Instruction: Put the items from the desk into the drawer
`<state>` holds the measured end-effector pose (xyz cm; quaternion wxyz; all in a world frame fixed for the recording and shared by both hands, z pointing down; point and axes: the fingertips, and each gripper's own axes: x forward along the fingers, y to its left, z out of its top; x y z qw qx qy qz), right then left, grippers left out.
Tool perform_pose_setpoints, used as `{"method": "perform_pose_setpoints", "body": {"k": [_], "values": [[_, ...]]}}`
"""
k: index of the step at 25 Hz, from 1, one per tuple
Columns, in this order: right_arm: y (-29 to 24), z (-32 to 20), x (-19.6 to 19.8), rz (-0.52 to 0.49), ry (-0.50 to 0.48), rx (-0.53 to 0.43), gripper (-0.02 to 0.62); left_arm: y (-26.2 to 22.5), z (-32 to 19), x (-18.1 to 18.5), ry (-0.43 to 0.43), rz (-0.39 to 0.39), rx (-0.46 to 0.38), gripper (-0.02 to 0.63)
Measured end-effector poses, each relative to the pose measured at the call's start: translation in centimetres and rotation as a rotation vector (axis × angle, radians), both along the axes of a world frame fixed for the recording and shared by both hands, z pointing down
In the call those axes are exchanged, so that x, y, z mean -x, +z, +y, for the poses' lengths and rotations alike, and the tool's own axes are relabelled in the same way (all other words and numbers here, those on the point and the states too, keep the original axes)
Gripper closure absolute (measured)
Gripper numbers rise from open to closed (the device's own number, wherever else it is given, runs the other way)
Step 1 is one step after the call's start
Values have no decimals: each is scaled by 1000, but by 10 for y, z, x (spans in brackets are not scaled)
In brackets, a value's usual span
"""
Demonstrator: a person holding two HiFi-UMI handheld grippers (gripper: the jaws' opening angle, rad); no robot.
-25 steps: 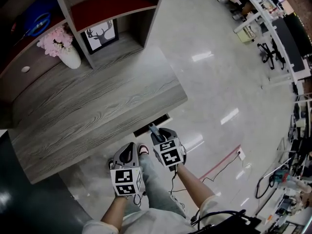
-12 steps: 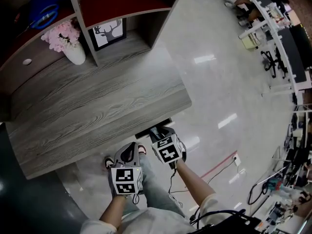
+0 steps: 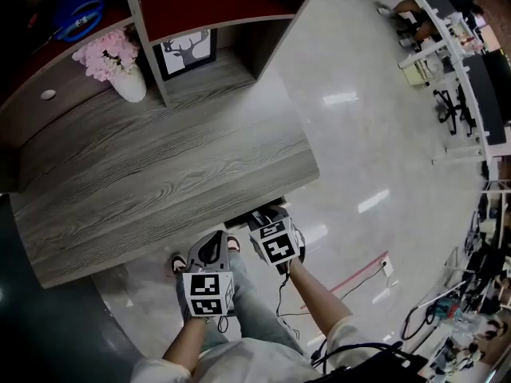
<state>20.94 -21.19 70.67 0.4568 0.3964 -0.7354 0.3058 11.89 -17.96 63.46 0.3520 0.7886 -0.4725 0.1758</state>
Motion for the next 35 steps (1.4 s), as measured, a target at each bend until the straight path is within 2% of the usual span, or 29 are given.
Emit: {"method": "perform_pose_setpoints", "body": {"k": [13, 35], "values": [[-4, -10, -1, -48, 49, -56, 471, 3, -1, 0, 5, -5, 6, 607], [-16, -6, -13, -44, 122, -74, 484, -8, -4, -1, 22, -8, -10, 607]]}}
